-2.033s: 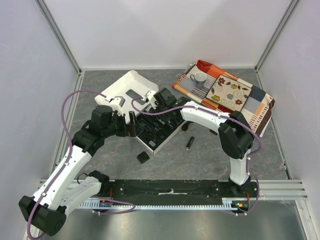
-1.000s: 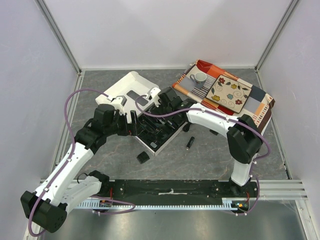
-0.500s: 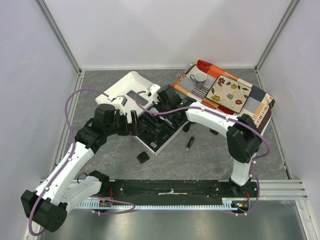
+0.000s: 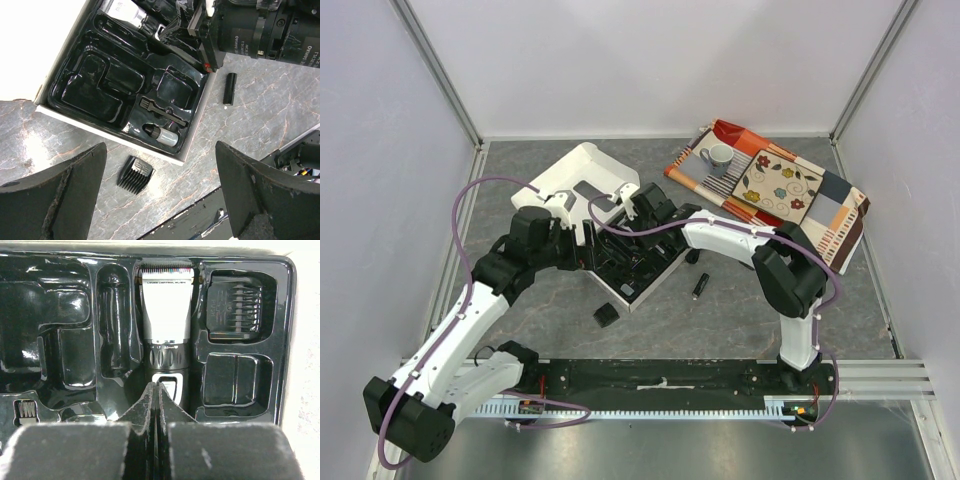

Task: Sort the hair-cutting tools

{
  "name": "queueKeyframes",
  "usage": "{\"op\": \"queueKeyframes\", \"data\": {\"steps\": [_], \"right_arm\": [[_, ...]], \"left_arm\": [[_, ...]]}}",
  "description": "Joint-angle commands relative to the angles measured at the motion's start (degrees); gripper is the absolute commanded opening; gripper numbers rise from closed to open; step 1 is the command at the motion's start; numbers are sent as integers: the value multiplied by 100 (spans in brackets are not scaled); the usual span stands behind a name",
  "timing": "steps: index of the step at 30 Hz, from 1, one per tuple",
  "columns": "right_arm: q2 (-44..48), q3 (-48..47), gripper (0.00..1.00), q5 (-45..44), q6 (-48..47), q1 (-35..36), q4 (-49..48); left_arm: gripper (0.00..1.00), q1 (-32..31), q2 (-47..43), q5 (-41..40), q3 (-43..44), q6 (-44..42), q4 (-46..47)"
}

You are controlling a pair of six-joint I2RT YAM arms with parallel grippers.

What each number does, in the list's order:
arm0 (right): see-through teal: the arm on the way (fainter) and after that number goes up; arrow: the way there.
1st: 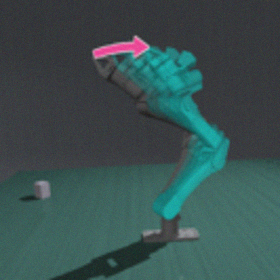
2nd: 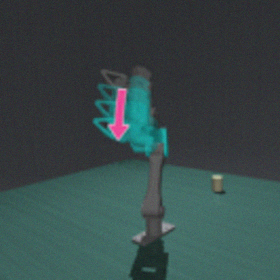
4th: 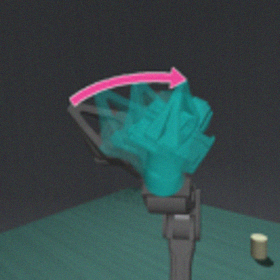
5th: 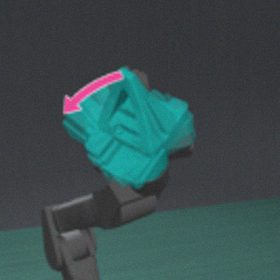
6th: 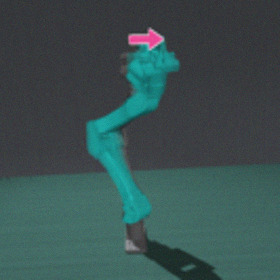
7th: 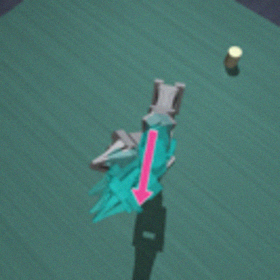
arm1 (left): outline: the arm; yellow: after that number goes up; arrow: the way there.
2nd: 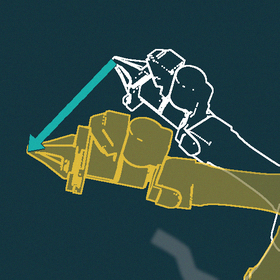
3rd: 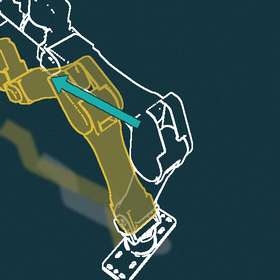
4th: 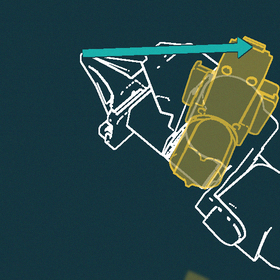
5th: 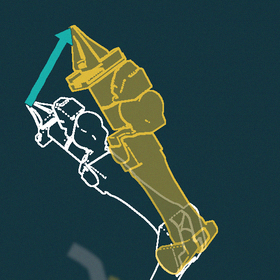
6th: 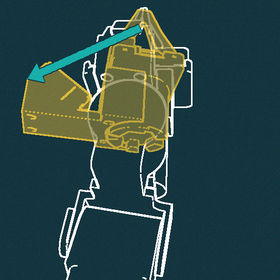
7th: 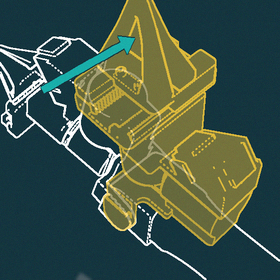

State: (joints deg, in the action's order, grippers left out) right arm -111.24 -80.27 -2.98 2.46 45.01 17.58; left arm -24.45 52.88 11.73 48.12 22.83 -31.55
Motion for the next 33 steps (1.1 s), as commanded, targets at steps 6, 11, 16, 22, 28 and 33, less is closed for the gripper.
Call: {"op": "queueKeyframes", "data": {"steps": [6,11,16,22,28,33], "right_arm": [[725,-296,5,26,193,25,333],[1411,-261,35,-579,527,34,719],[2009,81,50,-1178,1230,25,1343],[2510,775,57,-1932,2370,34,1906],[3152,1820,65,-2286,3137,34,1951],[3319,2305,66,-2259,3822,25,1959]], "left_arm": [[95,19,-120,128,242,-226,114],[95,19,-287,76,400,-244,-61],[95,19,-489,-30,488,-314,-264],[95,19,-770,-162,602,-358,-501],[95,19,-1008,-118,638,-297,-791],[95,19,-1227,-74,532,-253,-853]]}}
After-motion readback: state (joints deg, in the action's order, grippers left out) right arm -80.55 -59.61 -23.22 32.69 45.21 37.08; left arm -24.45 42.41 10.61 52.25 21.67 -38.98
